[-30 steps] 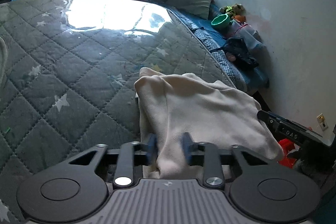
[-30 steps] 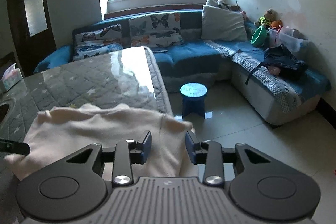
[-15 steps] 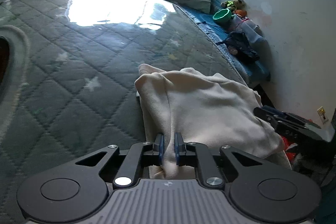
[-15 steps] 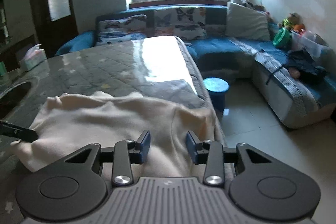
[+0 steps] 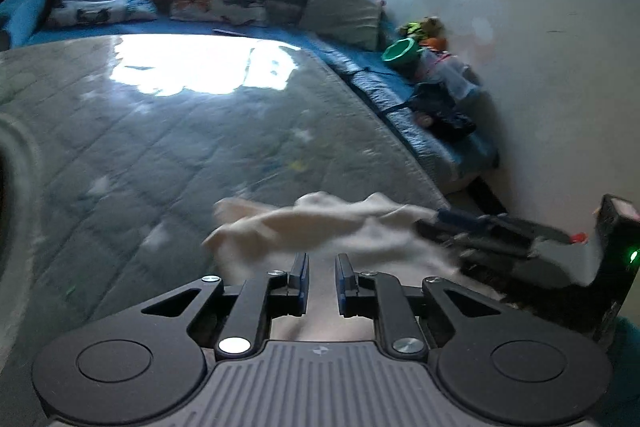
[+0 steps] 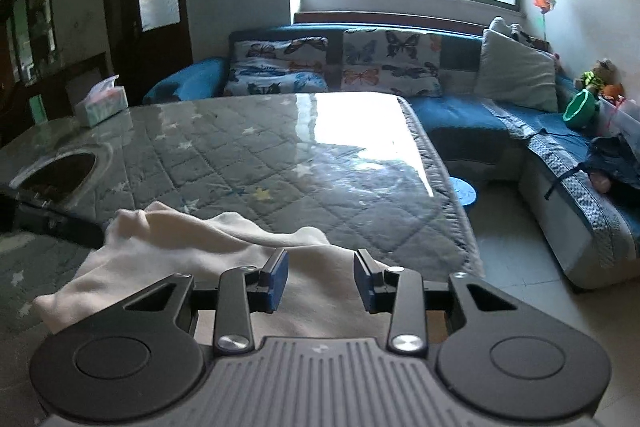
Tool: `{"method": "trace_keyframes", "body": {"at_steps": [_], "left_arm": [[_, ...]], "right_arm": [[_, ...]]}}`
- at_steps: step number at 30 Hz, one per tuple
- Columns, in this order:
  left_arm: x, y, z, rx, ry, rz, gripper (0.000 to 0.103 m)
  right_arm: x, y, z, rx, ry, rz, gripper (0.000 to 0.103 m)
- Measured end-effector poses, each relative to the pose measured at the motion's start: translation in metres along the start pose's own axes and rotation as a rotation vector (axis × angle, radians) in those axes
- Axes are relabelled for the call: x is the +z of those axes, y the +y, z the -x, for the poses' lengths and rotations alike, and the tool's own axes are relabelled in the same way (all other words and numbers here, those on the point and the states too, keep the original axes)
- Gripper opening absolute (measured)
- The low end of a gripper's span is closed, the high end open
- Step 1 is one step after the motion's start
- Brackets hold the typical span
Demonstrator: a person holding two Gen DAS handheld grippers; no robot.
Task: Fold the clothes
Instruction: 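Open the left tool and release the folded edge onto the stack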
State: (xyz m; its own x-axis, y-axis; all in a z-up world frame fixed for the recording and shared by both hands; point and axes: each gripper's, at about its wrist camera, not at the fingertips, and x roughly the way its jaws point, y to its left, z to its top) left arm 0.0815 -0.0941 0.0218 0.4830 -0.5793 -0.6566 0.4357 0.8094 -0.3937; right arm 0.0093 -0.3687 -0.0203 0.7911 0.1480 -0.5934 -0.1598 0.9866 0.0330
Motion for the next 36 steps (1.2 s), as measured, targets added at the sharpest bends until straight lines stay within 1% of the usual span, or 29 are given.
{"method": "trace_keyframes", "body": {"at_steps": [4,6,8,11,13,17,18,20,22,25,27,32,34,36], "left_arm": [[0.011,-0.007,-0.029,-0.079,0.017,-0.005,0.015],[0.012,-0.012,-0.041,-0.095,0.028,-0.028,0.015],[0.011,-0.016,-0.053,-0.095,0.040,-0.058,0.015],[0.007,-0.017,-0.065,-0.079,0.063,-0.064,0.015],[0.005,-0.010,-0.070,-0.069,0.068,-0.043,0.015],[0.010,-0.005,-0.066,-0.096,0.047,-0.005,0.015],[0.011,-0.005,-0.066,-0.096,0.037,-0.003,0.015],[0.013,-0.003,-0.071,-0.083,0.040,0.009,0.015],[0.013,0.002,-0.079,-0.071,0.058,0.031,0.015],[0.014,0.005,-0.079,-0.075,0.048,0.047,0.015],[0.013,0.004,-0.075,-0.073,0.048,0.037,0.015],[0.009,-0.001,-0.062,-0.067,0.018,0.005,0.015],[0.010,-0.006,-0.065,-0.066,0.019,-0.019,0.015],[0.009,-0.011,-0.071,-0.046,0.031,-0.047,0.015]], "right_arm": [[0.000,0.006,-0.011,0.001,0.015,0.029,0.036],[-0.001,0.009,-0.015,0.002,0.021,0.038,0.036],[-0.002,0.010,-0.019,0.006,0.028,0.043,0.036],[-0.005,0.012,-0.025,0.005,0.036,0.051,0.037],[-0.006,0.012,-0.026,0.005,0.035,0.053,0.037],[-0.002,0.008,-0.021,0.022,0.025,0.045,0.037],[-0.001,0.007,-0.021,0.028,0.020,0.035,0.037],[0.001,0.007,-0.022,0.035,0.016,0.026,0.037],[0.001,0.009,-0.029,0.028,0.039,0.038,0.037],[0.000,0.009,-0.033,0.027,0.044,0.045,0.037],[0.001,0.008,-0.027,0.028,0.033,0.034,0.037],[-0.001,0.015,-0.002,0.048,0.003,0.041,0.037],[-0.005,0.019,0.004,0.060,0.000,0.036,0.037],[-0.010,0.024,0.007,0.072,0.008,0.033,0.037]]}}
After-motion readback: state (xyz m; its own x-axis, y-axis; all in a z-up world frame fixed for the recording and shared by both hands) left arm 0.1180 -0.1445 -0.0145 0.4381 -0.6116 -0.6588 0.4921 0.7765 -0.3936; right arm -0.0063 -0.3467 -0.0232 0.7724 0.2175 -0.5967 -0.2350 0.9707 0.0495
